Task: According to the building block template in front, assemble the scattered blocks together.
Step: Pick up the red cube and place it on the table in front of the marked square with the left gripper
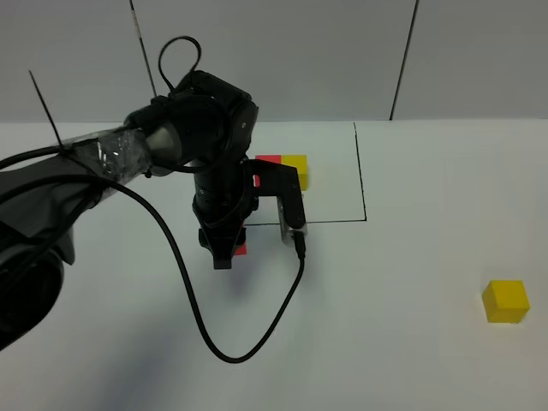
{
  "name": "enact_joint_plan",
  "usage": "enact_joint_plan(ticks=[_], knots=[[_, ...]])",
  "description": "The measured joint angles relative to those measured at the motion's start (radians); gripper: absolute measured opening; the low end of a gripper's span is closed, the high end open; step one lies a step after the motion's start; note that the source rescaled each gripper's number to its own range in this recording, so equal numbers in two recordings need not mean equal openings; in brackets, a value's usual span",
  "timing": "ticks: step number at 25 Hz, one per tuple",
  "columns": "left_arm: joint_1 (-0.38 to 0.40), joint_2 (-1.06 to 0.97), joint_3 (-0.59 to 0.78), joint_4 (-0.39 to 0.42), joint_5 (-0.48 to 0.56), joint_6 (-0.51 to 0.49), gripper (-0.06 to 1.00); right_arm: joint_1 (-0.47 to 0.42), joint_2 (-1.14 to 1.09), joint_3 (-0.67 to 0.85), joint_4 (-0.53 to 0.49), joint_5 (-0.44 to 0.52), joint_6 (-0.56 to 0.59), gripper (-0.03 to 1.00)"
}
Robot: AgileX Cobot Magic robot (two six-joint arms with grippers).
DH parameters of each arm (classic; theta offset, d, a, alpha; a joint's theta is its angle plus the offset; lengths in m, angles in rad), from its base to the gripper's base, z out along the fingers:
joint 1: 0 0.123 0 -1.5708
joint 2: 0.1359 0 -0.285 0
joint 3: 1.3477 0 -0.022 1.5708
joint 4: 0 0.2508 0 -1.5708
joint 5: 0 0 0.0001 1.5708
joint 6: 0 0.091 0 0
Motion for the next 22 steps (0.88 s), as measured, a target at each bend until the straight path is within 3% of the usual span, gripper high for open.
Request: enact_joint_plan(ticks=[9, 22], knots=[[-0.041, 0.096, -0.055, -0.005, -0.018, 0.061, 0.0, 0.0, 0.0, 0.0, 0.0, 0.0, 0.0, 0.0], [-0.043, 0.129, -0.056, -0.062, -0.027, 0.094, 0.0, 0.0, 0.0, 0.0, 0.0, 0.0, 0.0, 0.0]])
